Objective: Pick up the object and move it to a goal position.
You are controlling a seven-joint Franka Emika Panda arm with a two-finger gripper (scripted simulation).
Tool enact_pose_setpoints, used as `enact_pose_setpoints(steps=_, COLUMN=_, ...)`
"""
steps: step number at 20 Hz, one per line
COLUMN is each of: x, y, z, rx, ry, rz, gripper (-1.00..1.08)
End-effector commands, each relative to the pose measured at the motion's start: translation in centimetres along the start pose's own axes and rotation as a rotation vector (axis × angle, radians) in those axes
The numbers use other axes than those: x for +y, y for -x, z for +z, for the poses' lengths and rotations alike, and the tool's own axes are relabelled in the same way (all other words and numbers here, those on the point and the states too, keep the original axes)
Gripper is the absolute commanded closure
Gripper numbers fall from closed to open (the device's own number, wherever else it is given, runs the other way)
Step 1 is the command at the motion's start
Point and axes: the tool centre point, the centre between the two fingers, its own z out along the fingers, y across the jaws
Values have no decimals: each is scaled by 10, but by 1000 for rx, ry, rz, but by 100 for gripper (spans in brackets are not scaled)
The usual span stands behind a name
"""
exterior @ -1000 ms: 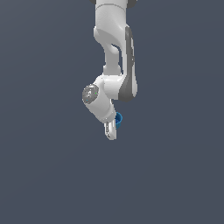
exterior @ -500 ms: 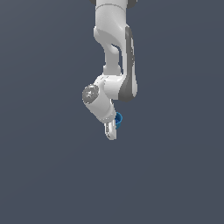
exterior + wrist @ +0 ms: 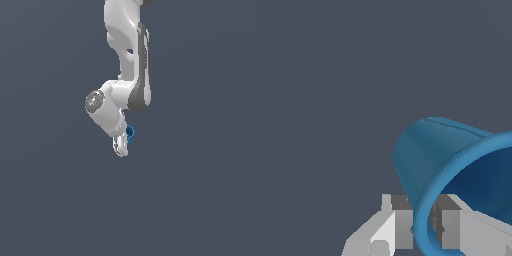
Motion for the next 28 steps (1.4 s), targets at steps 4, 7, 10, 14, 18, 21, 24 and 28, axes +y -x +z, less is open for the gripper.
enact_pose_setpoints(steps=4, x=13, y=-25, z=-45, rx=0, ry=-3, rz=2, gripper=108)
enact_pose_setpoints(steps=7, x=22, y=-43, z=-76, rx=0, ry=-3, rz=2, gripper=108)
enact_pose_setpoints(steps=10, x=31, y=-61, z=-108, rx=0, ry=-3, rz=3, gripper=108)
enact_pose_setpoints(steps=14, x=43, y=-85, z=-150, rx=1, ry=-2, rz=3, gripper=108)
enact_pose_setpoints(steps=18, x=53, y=-108, z=-191, rx=1, ry=-2, rz=3, gripper=108)
enact_pose_setpoints(steps=21, x=60, y=-123, z=-217, rx=2, ry=-2, rz=3, gripper=108)
enact_pose_setpoints(steps=24, x=64, y=-134, z=-238, rx=1, ry=-2, rz=2, gripper=108)
enact_pose_setpoints(steps=28, x=67, y=-145, z=-256, rx=1, ry=-3, rz=0, gripper=108)
